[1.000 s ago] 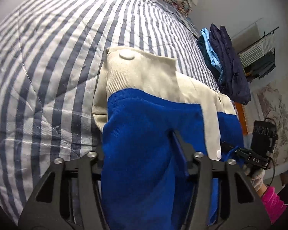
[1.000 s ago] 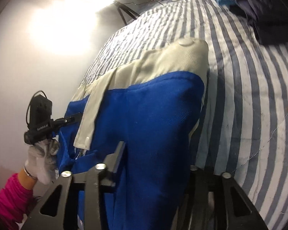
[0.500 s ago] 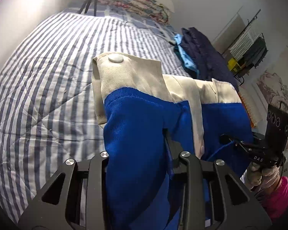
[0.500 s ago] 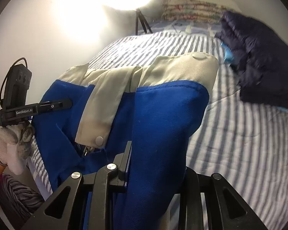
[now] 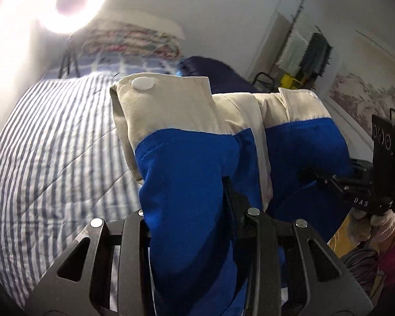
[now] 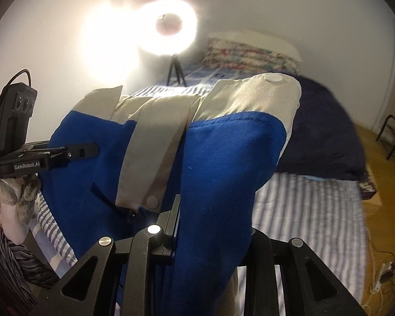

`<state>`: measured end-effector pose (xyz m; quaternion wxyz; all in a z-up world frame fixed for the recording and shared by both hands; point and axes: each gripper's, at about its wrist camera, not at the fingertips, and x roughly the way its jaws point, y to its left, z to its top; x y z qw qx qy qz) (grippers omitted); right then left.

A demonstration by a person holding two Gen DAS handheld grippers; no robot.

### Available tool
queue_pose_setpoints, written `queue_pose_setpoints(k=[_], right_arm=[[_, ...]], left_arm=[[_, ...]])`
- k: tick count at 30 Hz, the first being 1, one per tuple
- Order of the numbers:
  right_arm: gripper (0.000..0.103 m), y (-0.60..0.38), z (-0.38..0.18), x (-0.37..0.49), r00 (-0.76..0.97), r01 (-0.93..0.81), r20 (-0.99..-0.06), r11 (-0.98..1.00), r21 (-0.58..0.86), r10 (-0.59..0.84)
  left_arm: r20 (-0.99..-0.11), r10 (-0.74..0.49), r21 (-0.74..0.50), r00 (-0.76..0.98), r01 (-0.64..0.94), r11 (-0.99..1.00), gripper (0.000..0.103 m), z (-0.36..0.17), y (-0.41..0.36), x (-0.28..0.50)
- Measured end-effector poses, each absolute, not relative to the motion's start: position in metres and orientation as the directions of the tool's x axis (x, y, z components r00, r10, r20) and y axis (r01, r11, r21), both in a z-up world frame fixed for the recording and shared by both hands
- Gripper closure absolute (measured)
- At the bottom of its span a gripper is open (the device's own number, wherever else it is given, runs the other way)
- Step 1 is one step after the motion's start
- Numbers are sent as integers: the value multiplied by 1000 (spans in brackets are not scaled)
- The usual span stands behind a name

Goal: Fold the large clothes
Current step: 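Carry the held bundle with both tools toward the dark clothes stack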

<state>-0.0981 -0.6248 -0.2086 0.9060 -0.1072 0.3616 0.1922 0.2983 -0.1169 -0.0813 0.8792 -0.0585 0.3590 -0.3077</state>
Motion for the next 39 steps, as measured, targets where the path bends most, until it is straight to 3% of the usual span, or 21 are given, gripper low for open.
queue_pose_setpoints(k=[11,23,39], right_arm=[[78,-673,-176,-113,721,-353,-662,930,-100,203],[79,-723,-162,-80,744,-288,-653,950,-120,143],[79,-746,-90,105,815,-260,-571,943,-208,99]], left_arm=[[-555,-645,-316,525,585,747,71,-58,-183,301],[-543,-690,-328,479,635,699,71,-48,-259,354],[-450,-703,-332,551,627,704,71,7,-354,532]])
